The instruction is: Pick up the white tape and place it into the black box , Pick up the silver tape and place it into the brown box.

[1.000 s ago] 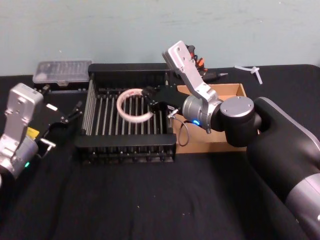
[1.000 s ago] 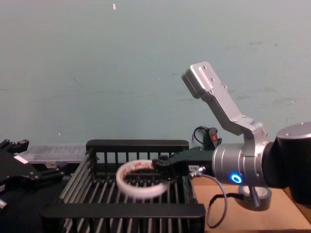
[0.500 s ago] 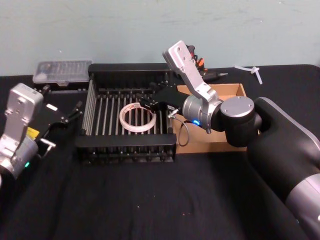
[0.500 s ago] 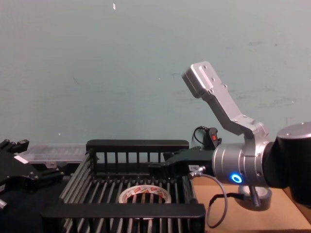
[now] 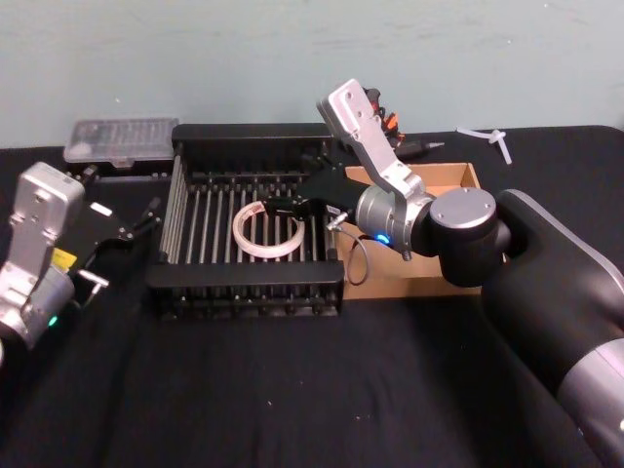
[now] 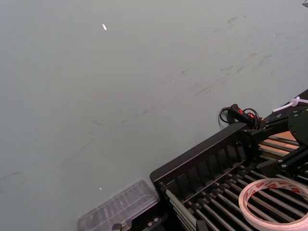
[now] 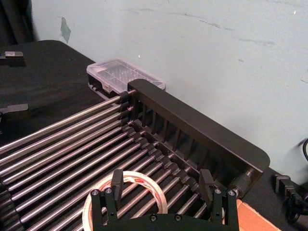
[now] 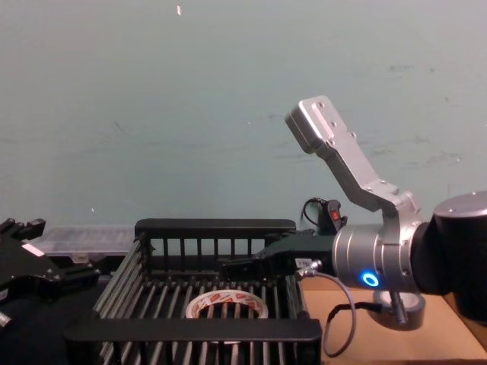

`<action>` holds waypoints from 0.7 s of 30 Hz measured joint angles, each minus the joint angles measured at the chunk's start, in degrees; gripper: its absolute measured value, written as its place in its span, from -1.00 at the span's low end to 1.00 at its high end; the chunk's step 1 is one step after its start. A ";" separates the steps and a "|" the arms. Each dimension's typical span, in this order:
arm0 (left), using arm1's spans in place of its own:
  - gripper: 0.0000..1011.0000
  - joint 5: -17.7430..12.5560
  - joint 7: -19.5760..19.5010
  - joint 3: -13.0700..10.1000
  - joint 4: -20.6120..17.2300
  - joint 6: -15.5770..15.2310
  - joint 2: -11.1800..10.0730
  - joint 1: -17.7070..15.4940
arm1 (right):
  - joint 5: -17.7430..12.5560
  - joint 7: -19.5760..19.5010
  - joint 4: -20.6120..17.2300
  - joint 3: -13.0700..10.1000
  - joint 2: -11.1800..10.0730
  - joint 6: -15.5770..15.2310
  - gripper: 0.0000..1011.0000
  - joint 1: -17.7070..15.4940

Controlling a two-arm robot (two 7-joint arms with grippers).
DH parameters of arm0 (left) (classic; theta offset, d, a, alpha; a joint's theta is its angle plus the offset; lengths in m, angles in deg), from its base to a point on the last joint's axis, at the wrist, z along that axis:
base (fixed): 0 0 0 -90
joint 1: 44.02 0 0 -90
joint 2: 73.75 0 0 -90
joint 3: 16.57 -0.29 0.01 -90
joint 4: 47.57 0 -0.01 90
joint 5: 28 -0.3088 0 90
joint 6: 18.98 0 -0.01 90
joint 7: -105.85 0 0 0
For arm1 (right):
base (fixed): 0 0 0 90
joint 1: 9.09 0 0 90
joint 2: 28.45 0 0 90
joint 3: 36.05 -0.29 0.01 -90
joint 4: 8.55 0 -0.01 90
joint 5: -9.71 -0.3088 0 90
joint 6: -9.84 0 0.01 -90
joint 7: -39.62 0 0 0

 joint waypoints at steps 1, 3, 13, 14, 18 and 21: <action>0.98 0.00 0.00 0.00 0.00 0.00 0.00 0.00 | 0.00 0.00 0.00 0.00 0.00 0.00 0.98 0.00; 0.98 0.00 0.00 -0.01 0.00 0.00 0.00 0.00 | -0.11 0.25 -0.30 -0.23 -0.05 0.06 0.98 -0.17; 0.98 0.00 0.00 0.00 0.00 0.00 0.00 0.00 | -0.90 0.78 -5.95 -1.94 -1.66 -0.30 0.98 -2.53; 0.98 0.00 0.00 0.00 0.00 0.00 0.00 0.00 | -1.09 0.61 -7.36 -2.32 -2.09 -0.49 0.98 -3.09; 0.98 0.00 0.00 0.00 0.00 0.00 0.00 0.00 | -1.70 -0.10 -11.20 -3.53 -3.31 -1.13 0.98 -4.67; 0.98 0.00 0.00 0.00 0.00 0.00 0.00 0.00 | -2.30 -1.00 -14.49 -4.71 -4.35 -1.67 0.98 -6.17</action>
